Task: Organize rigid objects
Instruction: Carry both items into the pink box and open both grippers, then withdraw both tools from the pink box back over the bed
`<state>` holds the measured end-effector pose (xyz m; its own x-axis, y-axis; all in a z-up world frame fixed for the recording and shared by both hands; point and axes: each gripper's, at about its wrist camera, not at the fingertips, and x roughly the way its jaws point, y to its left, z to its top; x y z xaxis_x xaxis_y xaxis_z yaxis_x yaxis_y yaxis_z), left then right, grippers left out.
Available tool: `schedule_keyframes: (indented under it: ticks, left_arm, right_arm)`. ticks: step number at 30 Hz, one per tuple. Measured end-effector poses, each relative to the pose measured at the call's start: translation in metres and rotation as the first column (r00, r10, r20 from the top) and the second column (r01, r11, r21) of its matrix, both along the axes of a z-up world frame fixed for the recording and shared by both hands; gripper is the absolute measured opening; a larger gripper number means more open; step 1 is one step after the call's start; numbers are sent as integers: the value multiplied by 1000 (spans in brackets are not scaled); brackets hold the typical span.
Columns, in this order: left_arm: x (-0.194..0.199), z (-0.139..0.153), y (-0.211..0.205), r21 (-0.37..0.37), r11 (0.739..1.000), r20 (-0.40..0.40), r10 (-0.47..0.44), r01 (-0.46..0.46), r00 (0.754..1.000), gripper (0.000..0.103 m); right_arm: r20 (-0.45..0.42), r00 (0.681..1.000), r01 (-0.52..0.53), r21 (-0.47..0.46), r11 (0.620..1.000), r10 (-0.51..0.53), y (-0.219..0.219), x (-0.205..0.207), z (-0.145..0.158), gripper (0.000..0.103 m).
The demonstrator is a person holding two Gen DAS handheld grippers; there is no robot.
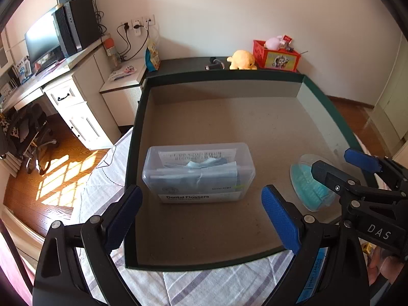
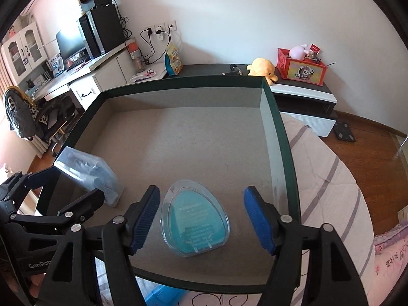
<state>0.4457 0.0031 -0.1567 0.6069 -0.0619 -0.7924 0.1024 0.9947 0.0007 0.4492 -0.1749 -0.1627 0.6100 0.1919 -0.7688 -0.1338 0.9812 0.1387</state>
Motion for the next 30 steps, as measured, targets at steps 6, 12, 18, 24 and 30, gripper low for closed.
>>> schedule_keyframes:
  ticks: [6, 12, 18, 24, 30]
  left_arm:
    - [-75, 53, 11, -7, 999, 193, 34, -33, 981, 102]
    - [-185, 98, 18, -6, 994, 414, 98, -105, 905, 103]
    - [-276, 109, 13, -5, 991, 511, 117, -133, 852, 103]
    - [-345, 114, 6, -19, 994, 585, 100, -110, 805, 103]
    - [-383, 118, 1, -18, 996, 623, 79, -87, 778, 103]
  right_arm:
    - [165, 986, -30, 19, 999, 27, -1, -65, 48, 83]
    - [362, 932, -11, -1, 1000, 11, 5, -172, 97, 88]
    - [451, 892, -6, 18, 1000, -3, 11, -263, 113, 89]
    - [509, 858, 66, 24, 998, -69, 6, -333, 121, 89]
    - [556, 825, 119, -1, 993, -98, 1, -381, 127, 89]
